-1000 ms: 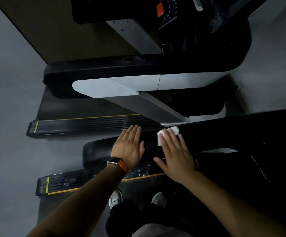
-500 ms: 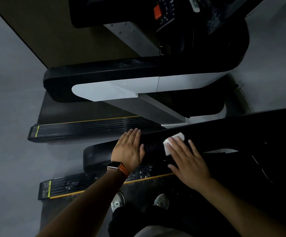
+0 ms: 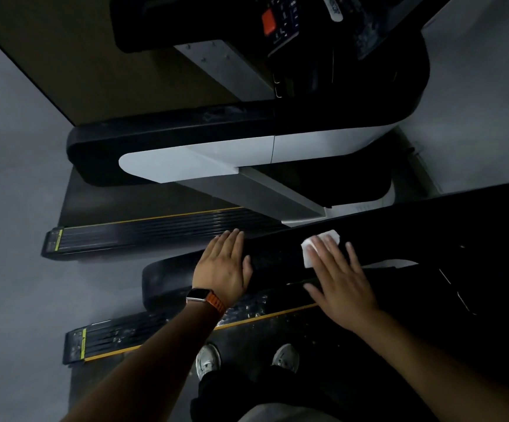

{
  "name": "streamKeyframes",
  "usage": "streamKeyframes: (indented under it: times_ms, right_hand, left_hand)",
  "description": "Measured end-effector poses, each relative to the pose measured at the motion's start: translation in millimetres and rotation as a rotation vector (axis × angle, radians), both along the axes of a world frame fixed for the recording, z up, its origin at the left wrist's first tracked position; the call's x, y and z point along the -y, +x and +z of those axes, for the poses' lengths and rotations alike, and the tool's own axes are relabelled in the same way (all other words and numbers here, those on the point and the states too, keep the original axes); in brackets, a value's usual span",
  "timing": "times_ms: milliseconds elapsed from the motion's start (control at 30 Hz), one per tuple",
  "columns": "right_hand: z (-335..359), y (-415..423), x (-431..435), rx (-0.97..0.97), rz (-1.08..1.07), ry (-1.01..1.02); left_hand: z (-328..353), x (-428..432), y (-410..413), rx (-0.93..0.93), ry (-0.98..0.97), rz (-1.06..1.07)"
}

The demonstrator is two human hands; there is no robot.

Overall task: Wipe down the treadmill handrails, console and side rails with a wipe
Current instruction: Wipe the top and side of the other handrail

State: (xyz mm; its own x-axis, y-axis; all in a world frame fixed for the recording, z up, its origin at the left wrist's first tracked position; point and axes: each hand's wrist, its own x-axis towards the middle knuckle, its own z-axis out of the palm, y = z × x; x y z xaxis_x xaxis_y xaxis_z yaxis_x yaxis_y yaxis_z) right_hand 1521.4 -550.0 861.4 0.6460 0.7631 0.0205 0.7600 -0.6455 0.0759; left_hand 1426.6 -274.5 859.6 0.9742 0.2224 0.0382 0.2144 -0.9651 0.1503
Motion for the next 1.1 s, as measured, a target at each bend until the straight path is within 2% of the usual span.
streamKeyframes:
  times_ms: [100,167,233,367,467,533,700,867,1000,1100]
  right_hand:
    - [5.6,-0.2,-40.1,-0.085,0.012,0.038]
    - [10.5,11.5,-47.5,-0.07,0.041,-0.002]
    - [15.6,23.3,-36.0,-0.044,-0.01,-0.025]
    - [12.6,9.6,-38.6,-0.065,-0.141,0.053]
    - [2.3,-7.3,-43.1,-0.054,0.033,0.065]
    - [1.3,-1.9,-21.8,0.006,0.064,0.018]
    - [-1.6,-11.4,-7.6,-0.027,-0.198,0.059]
    - [-9.3,-17.8,-15.1,0.022,0.101,0.007]
    - [-7.1,-2.6,17.1,0.033,-0.032,0.007]
    - [-6.2,-15.0,1.0,-0.025,-0.091,0.078]
  left_hand:
    - [1.8,0.4,-0.6,-0.008,0.005,-0.002]
    - [3.1,0.2,-1.0,-0.01,0.007,-0.003]
    - [3.3,0.6,-1.5,-0.012,0.005,0.0]
    - [2.7,1.1,-1.1,-0.016,0.011,0.003]
    - [3.9,0.7,-1.6,-0.015,0.018,0.001]
    - [4.2,0.5,-1.4,-0.019,0.017,0.003]
    - [3.3,2.6,-1.1,-0.002,0.021,0.004]
    - [4.5,2.6,-0.9,0.001,0.031,0.005]
    - [2.2,3.3,-1.5,0.013,0.029,0.011]
    - [1.0,2.6,-1.0,0.011,0.026,0.012]
